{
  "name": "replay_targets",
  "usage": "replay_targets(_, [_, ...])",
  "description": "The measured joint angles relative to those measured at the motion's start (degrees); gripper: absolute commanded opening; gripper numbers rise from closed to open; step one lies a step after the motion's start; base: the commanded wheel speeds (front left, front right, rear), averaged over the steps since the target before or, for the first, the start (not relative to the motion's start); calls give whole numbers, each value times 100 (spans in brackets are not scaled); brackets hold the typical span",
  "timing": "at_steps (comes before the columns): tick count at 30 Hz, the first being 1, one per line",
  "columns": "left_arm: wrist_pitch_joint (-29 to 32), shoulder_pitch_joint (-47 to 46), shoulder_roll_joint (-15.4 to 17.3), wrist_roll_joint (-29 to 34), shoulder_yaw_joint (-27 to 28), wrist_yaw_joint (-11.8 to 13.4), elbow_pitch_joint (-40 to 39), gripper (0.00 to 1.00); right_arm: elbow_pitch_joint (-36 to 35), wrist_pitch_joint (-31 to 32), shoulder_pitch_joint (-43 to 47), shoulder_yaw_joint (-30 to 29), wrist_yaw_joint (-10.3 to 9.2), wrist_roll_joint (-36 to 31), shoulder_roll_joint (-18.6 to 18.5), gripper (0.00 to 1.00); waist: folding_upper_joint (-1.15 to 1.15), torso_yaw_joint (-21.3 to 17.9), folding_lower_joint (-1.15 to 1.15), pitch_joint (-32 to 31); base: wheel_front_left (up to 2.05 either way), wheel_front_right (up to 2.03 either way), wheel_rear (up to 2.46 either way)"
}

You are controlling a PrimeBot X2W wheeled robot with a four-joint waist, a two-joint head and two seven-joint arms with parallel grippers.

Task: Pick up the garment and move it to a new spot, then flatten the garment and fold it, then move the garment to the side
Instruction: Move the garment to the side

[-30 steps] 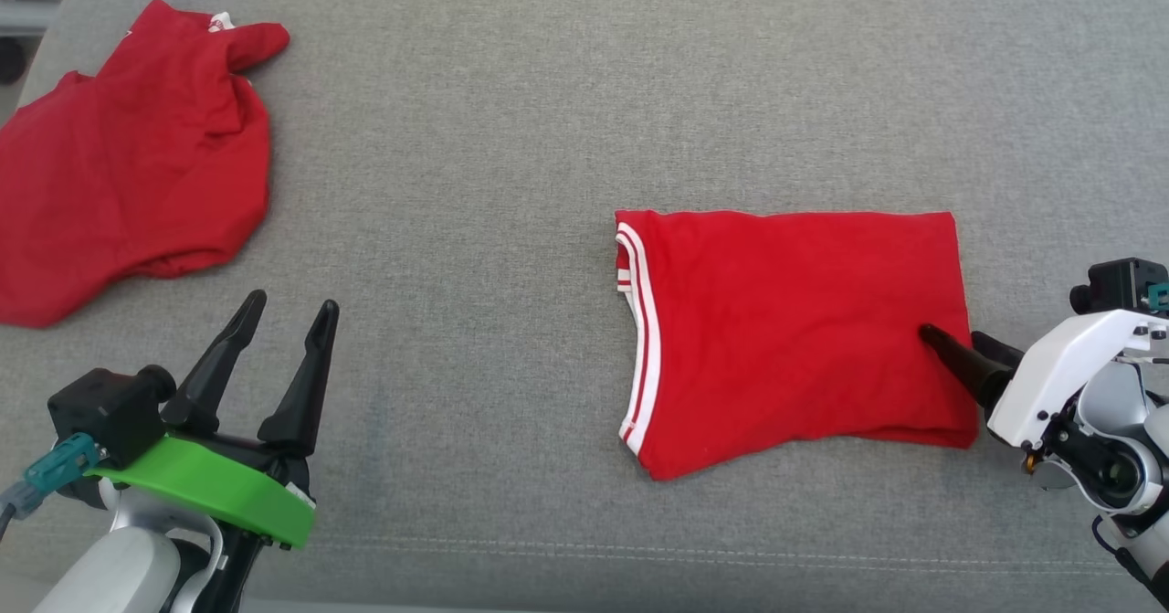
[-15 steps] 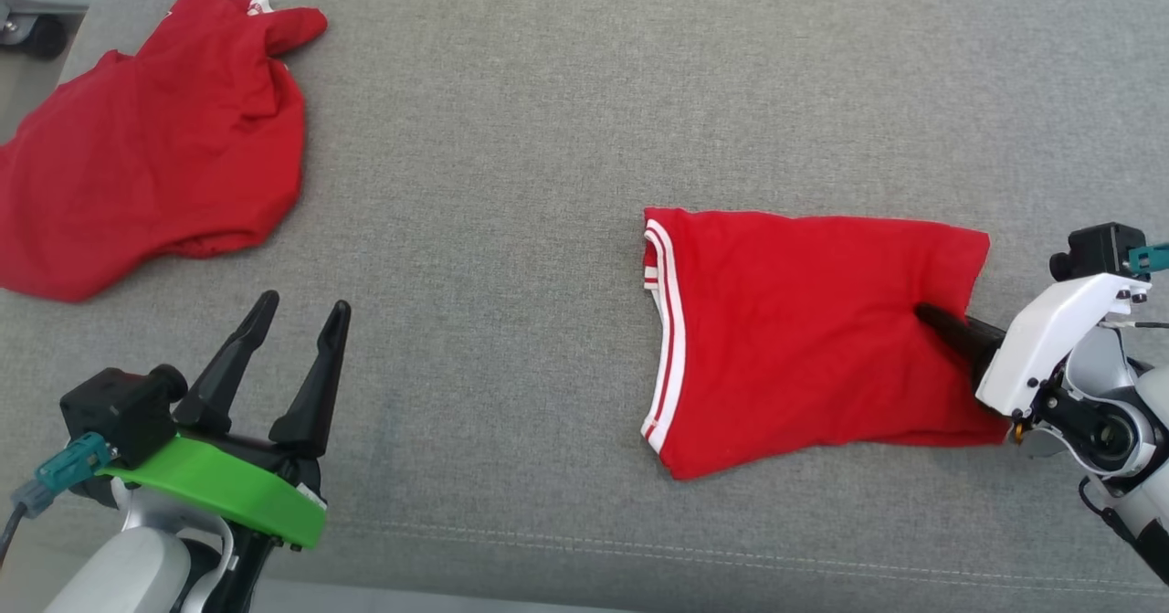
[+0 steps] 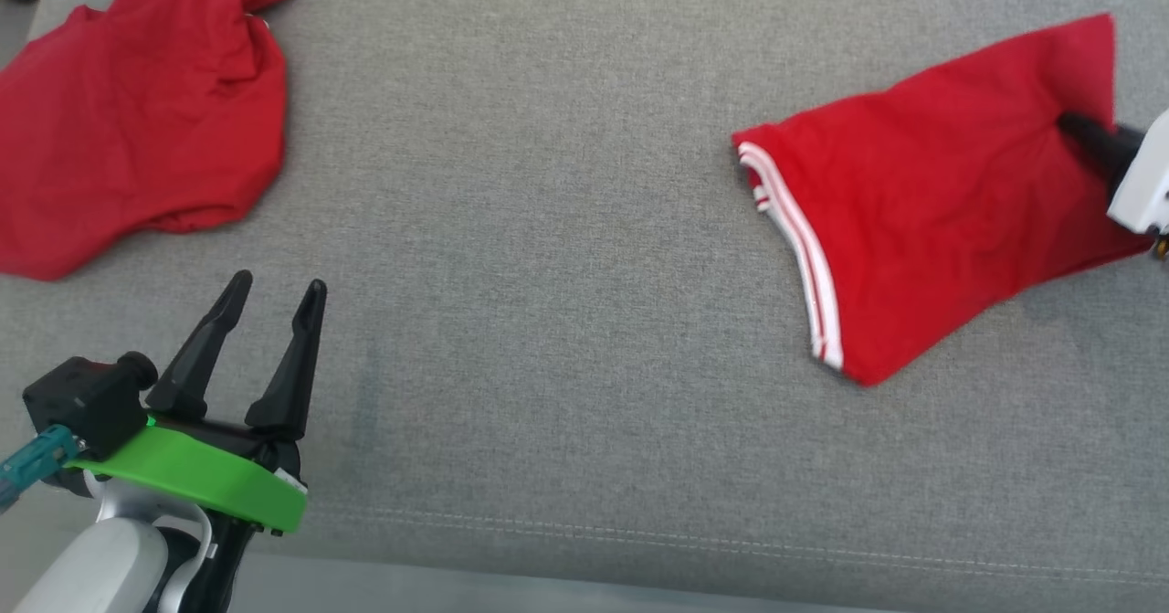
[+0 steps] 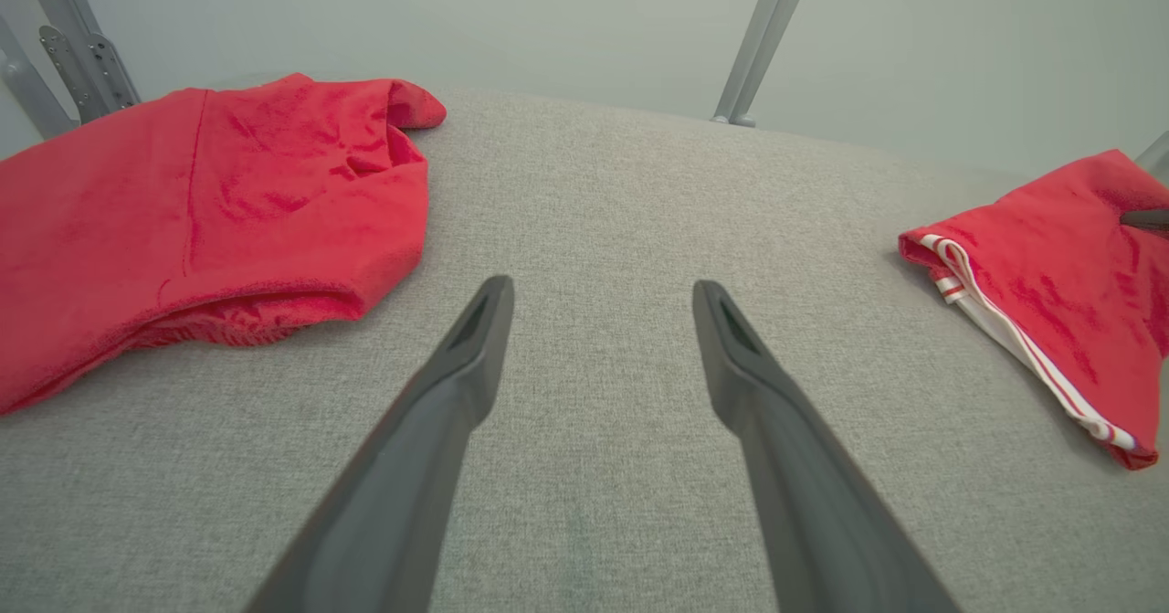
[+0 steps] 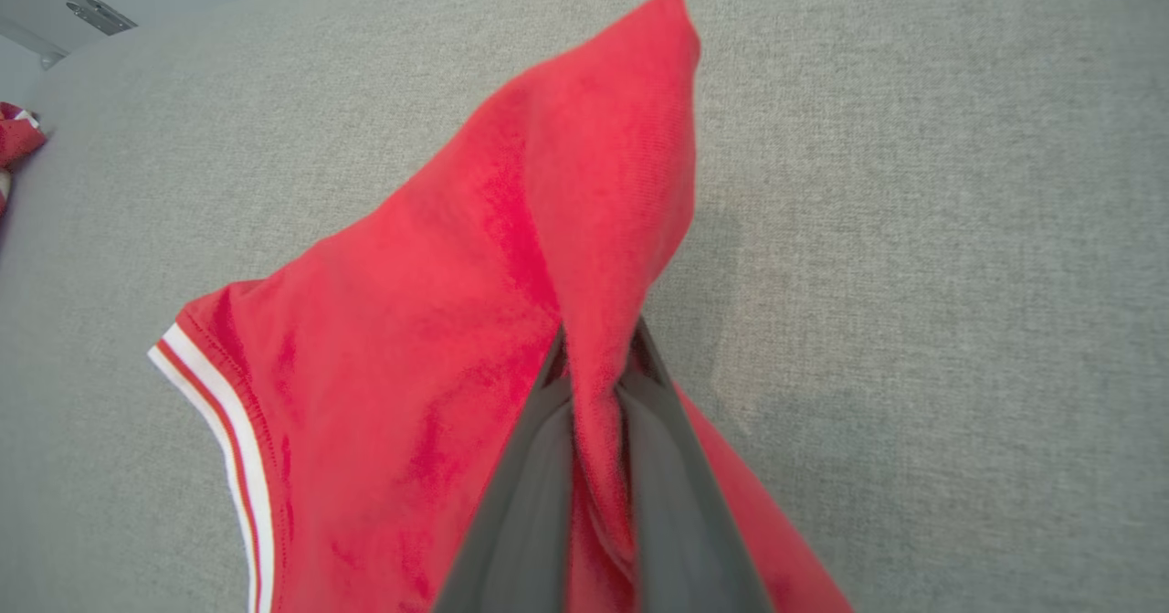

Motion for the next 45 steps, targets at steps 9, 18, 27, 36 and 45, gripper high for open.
replay_targets(9, [-1, -17, 154, 3, 240, 7, -131, 100, 345, 24, -608, 135, -79, -320, 292, 0, 0, -428, 0, 347, 0, 0, 0])
replay_targets(18, [155, -51, 361, 43, 320, 10, -353, 100, 617, -115, -839, 138, -73, -404, 416, 0, 0, -1008, 0, 512, 0, 0, 0])
replay_targets(27, [358, -244, 522, 105, 406, 58, -683, 100, 791, -389, -1209, -25, -167, -632, 274, 0, 0, -1544, 0, 887, 0, 0, 0])
replay_targets(36, [554, -443, 576, 255, 450, 60, -968, 100, 988, -736, -1567, -260, -312, -810, 55, 0, 0, -1869, 0, 1464, 0, 0, 0])
replay_targets(45, [659, -619, 617, 354, 528, 68, -1058, 100, 1278, -1022, -1814, -424, -415, -1039, -131, 0, 0, -1964, 0, 1960, 0, 0, 0])
